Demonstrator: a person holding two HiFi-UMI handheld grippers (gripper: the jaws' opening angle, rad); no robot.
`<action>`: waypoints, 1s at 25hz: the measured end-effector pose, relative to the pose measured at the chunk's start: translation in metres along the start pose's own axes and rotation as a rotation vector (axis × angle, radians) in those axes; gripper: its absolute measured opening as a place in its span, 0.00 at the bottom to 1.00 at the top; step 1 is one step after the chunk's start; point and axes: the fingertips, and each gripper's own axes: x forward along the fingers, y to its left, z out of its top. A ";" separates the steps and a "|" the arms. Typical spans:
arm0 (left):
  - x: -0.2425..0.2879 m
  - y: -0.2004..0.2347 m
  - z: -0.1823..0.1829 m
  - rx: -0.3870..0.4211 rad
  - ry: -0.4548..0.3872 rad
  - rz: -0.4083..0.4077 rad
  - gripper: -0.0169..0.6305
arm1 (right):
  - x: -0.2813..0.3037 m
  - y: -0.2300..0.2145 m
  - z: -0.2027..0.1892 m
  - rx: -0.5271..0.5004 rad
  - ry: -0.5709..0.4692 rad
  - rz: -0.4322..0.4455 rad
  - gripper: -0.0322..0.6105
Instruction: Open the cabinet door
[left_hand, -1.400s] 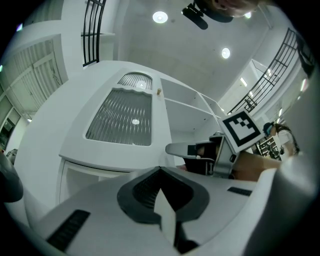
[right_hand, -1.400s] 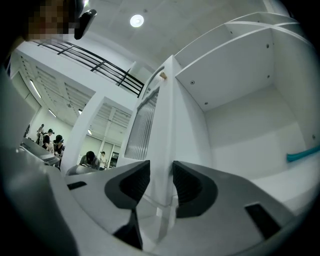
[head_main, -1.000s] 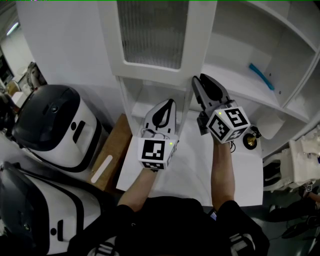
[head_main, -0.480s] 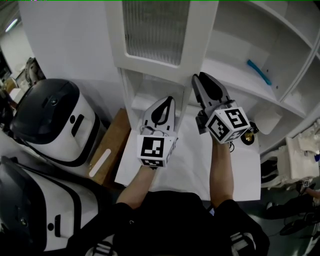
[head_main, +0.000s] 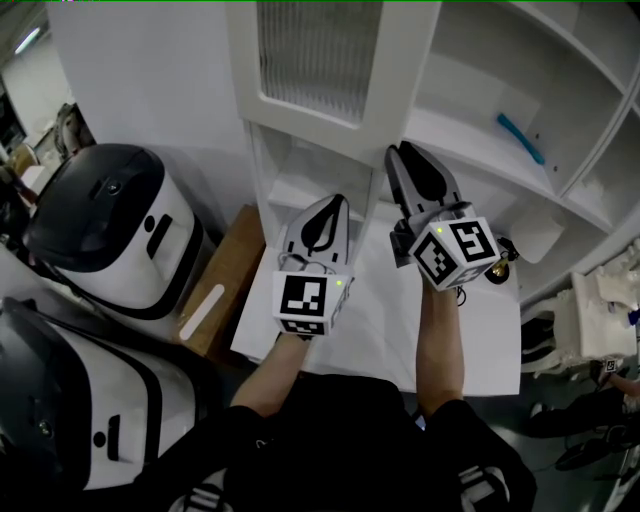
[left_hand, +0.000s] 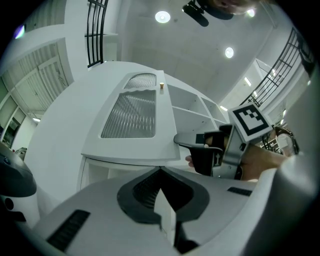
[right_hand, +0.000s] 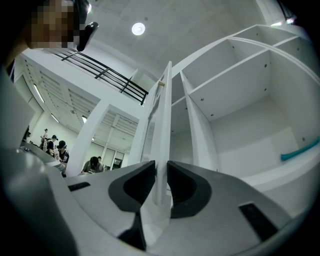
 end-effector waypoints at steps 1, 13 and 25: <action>-0.002 0.001 -0.001 0.000 0.005 0.004 0.04 | 0.000 0.002 0.000 0.000 -0.002 0.000 0.19; -0.015 0.006 -0.005 0.017 0.022 0.043 0.04 | -0.009 0.022 0.006 0.019 -0.034 0.048 0.18; -0.036 0.023 -0.014 0.017 0.058 0.088 0.04 | -0.020 0.053 0.013 0.045 -0.059 0.086 0.17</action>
